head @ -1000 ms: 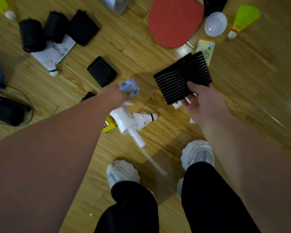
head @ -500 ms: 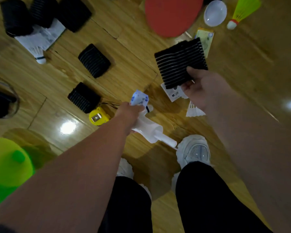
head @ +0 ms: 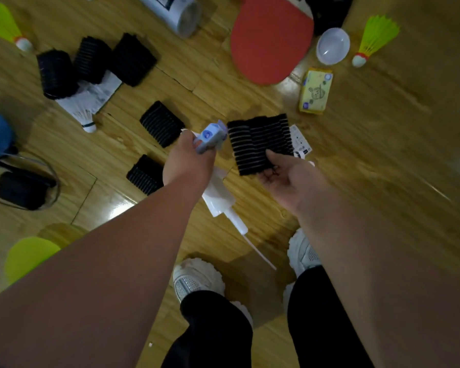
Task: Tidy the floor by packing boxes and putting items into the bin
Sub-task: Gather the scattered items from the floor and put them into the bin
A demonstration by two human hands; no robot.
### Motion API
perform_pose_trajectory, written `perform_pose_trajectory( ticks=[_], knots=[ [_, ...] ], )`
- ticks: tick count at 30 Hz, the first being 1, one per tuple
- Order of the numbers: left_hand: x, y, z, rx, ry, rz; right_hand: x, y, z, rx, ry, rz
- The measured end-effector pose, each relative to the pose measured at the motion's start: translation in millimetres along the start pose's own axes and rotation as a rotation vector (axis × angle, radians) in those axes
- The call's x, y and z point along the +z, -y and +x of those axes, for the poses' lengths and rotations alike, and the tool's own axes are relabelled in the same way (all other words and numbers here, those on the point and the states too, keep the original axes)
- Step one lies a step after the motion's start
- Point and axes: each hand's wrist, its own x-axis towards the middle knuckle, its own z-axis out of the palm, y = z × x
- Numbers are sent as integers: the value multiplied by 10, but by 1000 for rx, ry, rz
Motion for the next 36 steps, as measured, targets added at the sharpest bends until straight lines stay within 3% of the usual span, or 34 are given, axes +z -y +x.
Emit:
perform_pose_trajectory(
  ticks=[5,9,14,19,25,36],
  knots=[
    [104,71,-45,-6,-34,49,-94,-185,-42,55,49,87],
    [169,213,-106,-25,-16,56,-177,-216,-10,-43,32,324],
    [215,260,-101,33,29,90,-292,-137,151,-157,-62,572],
    [257,212,-50,63,51,137,-475,-148,241,-160,-140,597],
    [242,33,-146,67,32,143,-516,-211,10,-68,-180,350],
    [243,-594,-413,126,69,140,-869,436,-446,-427,-384,-653]
  ],
)
